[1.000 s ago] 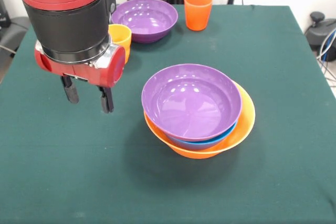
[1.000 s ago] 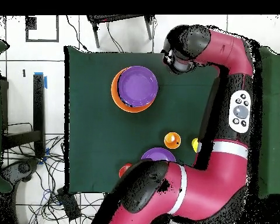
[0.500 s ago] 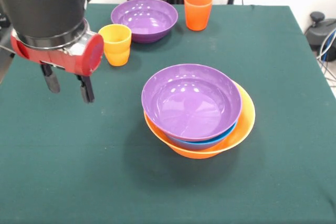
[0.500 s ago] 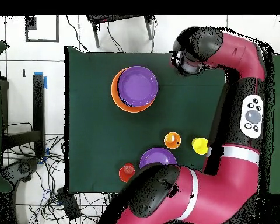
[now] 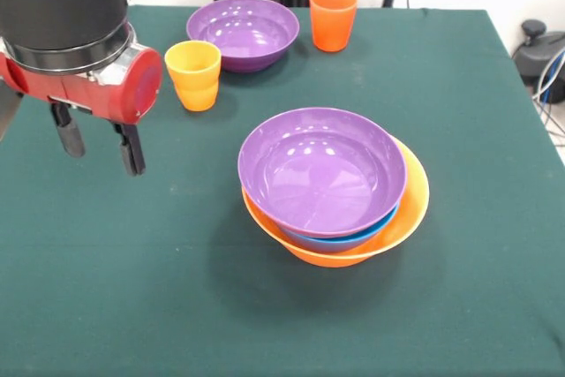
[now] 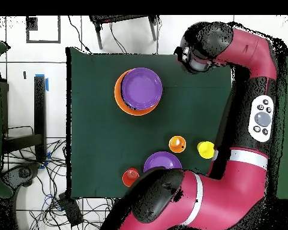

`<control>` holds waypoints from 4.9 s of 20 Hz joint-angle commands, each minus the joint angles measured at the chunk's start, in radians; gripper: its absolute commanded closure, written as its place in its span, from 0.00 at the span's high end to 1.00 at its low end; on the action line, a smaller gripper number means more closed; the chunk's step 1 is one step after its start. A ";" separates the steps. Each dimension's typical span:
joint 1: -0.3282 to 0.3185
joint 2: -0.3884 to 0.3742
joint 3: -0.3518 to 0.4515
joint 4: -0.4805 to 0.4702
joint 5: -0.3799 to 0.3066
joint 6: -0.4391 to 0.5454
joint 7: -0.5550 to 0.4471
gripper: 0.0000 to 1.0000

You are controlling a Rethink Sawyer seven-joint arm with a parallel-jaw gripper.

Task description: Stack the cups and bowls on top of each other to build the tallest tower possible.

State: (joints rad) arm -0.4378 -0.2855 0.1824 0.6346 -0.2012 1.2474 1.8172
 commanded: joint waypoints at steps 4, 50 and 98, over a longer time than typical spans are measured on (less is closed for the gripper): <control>0.044 0.048 0.102 0.007 -0.054 -0.009 -0.300 1.00; -0.056 -0.389 0.057 0.971 -0.176 -0.537 -0.097 1.00; -0.047 -0.309 0.049 1.085 -0.186 -0.801 -0.002 1.00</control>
State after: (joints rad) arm -0.5073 -0.6328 0.1873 1.6519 -0.3100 0.5046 1.8172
